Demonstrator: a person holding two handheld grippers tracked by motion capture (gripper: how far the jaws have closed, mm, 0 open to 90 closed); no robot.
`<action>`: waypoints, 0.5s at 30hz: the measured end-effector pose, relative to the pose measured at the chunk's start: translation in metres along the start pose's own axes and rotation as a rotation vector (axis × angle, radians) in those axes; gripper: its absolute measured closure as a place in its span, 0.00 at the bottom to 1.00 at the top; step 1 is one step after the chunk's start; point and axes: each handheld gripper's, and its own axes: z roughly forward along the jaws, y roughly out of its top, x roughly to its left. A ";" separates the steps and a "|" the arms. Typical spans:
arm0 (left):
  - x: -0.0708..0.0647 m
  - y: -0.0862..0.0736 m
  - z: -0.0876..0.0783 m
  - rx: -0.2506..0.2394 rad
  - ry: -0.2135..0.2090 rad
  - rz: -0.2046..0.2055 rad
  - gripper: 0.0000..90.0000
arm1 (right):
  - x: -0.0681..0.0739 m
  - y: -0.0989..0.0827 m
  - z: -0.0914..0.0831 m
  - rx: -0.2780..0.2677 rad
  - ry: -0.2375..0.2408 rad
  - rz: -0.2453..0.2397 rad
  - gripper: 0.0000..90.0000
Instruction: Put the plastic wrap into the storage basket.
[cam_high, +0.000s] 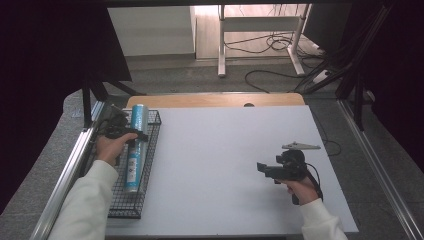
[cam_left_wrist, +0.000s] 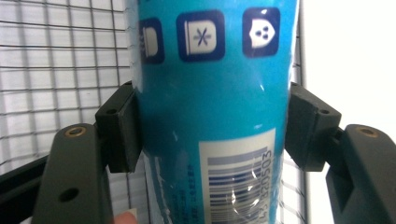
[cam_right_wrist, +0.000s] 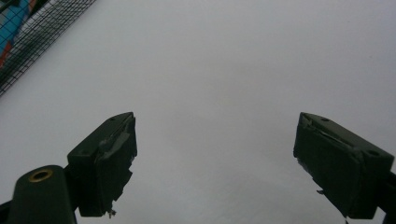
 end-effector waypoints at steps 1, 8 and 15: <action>0.000 0.000 -0.001 0.002 -0.001 0.001 0.35 | 0.000 0.000 0.000 0.000 -0.001 -0.001 0.15; 0.004 -0.004 0.001 -0.025 -0.030 -0.005 0.34 | 0.000 0.000 0.002 0.004 -0.004 -0.006 0.15; 0.010 -0.011 0.032 0.065 0.036 -0.014 0.33 | 0.000 -0.001 0.002 0.005 -0.007 -0.013 0.15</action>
